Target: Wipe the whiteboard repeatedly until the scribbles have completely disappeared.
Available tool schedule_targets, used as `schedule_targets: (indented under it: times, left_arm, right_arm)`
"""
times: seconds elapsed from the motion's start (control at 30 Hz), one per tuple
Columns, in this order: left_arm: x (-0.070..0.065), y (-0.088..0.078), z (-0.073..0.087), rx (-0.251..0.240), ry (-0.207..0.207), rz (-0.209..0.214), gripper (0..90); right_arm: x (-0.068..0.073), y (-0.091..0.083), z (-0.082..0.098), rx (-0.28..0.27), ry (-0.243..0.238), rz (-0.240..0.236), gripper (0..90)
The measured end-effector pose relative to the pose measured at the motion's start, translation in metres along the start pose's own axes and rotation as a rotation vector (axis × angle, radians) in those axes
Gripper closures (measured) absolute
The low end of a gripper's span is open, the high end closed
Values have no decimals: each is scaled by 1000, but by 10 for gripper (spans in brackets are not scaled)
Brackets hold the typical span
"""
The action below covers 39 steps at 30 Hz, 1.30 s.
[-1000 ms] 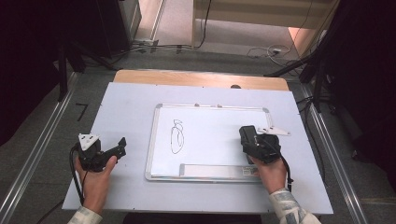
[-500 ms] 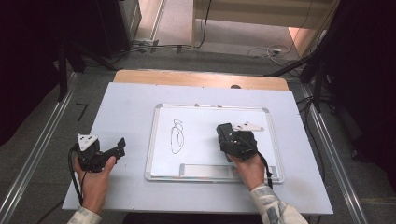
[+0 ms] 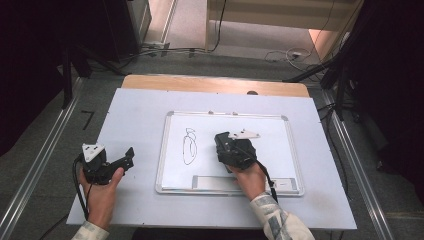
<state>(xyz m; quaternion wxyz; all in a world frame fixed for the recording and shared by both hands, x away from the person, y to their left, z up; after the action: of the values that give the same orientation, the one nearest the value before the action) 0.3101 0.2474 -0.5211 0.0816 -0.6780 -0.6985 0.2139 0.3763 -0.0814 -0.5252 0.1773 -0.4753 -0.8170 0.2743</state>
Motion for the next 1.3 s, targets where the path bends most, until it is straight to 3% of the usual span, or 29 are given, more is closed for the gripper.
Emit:
schedule_targets:
  times: [1.3]
  left_arm:
    - [0,-1,-1,0,-1,12,90]
  right_arm:
    - [79,52,-15,31,-98,-74,368]
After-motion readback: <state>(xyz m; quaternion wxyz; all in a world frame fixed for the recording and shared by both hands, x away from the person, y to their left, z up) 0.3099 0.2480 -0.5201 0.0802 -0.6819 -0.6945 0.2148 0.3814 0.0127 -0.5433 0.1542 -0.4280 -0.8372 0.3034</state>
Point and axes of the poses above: each handheld gripper's, and its own axes: y roughly forward along the jaws, z roughly out of its underside, x roughly to its left, the point moved 9 cm from there along y, roughly forward along the jaws, and after that the axes turned 6 degrees about -x, right-handed, at the moved point
